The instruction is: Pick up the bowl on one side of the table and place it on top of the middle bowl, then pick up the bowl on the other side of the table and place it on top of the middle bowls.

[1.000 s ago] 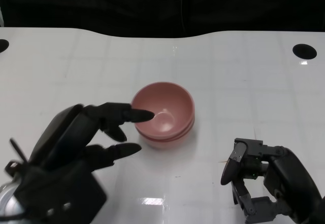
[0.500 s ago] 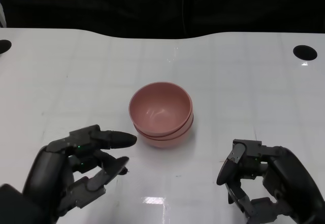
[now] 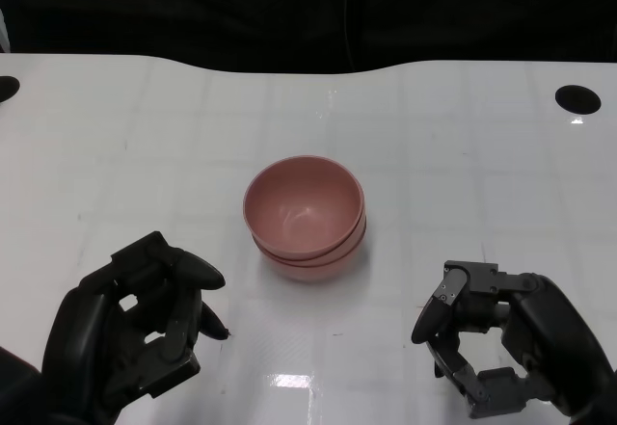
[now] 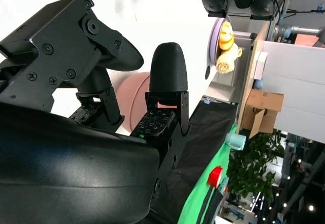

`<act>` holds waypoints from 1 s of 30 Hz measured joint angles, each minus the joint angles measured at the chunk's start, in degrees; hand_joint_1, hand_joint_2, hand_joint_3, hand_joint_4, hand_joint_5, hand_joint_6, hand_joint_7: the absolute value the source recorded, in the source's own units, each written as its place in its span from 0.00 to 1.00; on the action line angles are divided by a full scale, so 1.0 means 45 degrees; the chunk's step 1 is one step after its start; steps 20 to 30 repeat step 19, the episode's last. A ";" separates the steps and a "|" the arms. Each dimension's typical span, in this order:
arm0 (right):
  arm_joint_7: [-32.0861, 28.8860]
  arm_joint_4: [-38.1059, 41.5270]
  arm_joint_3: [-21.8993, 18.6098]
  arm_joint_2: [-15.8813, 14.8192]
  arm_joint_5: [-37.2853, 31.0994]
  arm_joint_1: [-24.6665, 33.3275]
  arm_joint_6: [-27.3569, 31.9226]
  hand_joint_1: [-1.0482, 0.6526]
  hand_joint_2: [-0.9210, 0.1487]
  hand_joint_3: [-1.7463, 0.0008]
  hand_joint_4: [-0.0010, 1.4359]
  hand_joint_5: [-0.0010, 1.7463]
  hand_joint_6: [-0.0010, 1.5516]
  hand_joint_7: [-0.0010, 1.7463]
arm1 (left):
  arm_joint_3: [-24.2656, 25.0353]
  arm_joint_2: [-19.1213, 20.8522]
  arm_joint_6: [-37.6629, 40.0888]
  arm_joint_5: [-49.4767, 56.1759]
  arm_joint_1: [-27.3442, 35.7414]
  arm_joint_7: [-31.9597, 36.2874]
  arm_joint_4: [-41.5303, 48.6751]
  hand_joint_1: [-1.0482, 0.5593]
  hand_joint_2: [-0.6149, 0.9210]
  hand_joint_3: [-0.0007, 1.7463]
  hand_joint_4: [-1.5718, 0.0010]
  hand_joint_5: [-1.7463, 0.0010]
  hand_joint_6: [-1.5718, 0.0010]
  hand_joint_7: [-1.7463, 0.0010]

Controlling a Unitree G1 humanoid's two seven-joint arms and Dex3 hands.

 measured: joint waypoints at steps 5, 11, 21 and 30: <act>-0.0008 0.0036 -0.0002 0.0087 0.0027 -0.0100 0.0054 0.56 0.52 0.26 0.59 0.87 0.55 0.67 | 0.0018 -0.0038 0.0290 -0.0775 -0.0131 -0.0089 0.0002 0.59 0.71 0.69 0.52 0.00 0.52 0.21; -0.0079 -0.0273 0.0001 0.0161 -0.0039 -0.0134 0.0439 0.55 0.52 0.27 0.60 0.88 0.54 0.69 | 0.0093 0.0162 0.0771 -0.1360 -0.0248 -0.0308 -0.0060 0.58 0.71 0.68 0.53 0.00 0.51 0.22; -0.0082 -0.0486 0.0007 0.0161 -0.0049 -0.0106 0.0458 0.56 0.53 0.26 0.60 0.89 0.54 0.69 | 0.0017 0.0335 0.0972 -0.1362 -0.0009 -0.0313 -0.0518 0.59 0.71 0.69 0.52 0.02 0.52 0.21; -0.0082 -0.0486 0.0007 0.0161 -0.0049 -0.0106 0.0458 0.56 0.53 0.26 0.60 0.89 0.54 0.69 | 0.0017 0.0335 0.0972 -0.1362 -0.0009 -0.0313 -0.0518 0.59 0.71 0.69 0.52 0.02 0.52 0.21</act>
